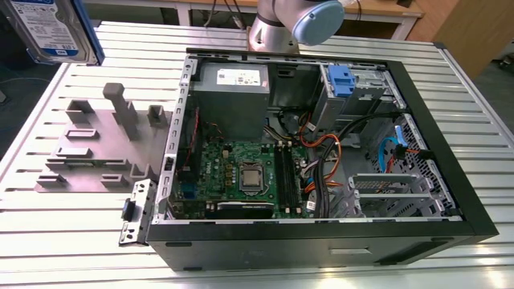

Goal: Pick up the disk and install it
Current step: 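Pick up the disk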

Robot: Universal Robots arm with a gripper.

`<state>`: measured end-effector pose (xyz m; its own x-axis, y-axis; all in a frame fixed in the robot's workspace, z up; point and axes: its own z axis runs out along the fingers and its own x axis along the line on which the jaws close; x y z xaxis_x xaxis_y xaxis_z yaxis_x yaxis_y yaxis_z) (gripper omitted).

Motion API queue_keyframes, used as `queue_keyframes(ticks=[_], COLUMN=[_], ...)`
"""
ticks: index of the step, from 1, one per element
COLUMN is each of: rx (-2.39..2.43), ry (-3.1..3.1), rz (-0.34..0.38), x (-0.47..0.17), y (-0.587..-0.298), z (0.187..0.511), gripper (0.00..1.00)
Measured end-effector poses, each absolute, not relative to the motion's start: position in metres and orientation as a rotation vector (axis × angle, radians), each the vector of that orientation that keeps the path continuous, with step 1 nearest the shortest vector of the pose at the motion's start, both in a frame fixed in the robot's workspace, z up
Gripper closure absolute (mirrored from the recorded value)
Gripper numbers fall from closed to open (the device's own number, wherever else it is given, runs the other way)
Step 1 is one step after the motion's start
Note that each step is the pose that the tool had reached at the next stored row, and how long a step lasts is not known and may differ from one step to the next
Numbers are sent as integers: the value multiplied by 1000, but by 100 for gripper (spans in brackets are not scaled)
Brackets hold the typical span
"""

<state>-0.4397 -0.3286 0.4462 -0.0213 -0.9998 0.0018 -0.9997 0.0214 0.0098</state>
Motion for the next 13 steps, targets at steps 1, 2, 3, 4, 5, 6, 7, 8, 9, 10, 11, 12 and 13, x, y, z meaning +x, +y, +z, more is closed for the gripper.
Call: queue_keyframes(ticks=[1,2,3,4,5,6,7,8,9,10,11,12,13], rx=[2192,2192,2192,2192,2192,2192,2192,2192,2192,2192,2192,2192,2192], ry=[-2239,-2239,-2239,-2239,-2239,-2239,-2239,-2239,-2239,-2239,-2239,-2239,-2239], rz=[-9,-9,-9,-9,-9,-9,-9,-9,-9,-9,-9,-9,-9], x=[-440,-440,-440,-440,-440,-440,-440,-440,-440,-440,-440,-440,-440], y=[-330,-331,-331,-331,-331,-331,-331,-331,-332,-332,-332,-332,-332], z=[446,446,446,446,446,446,446,446,446,446,446,447,447], gripper=[64,64,64,64,64,64,64,64,64,64,64,64,64])
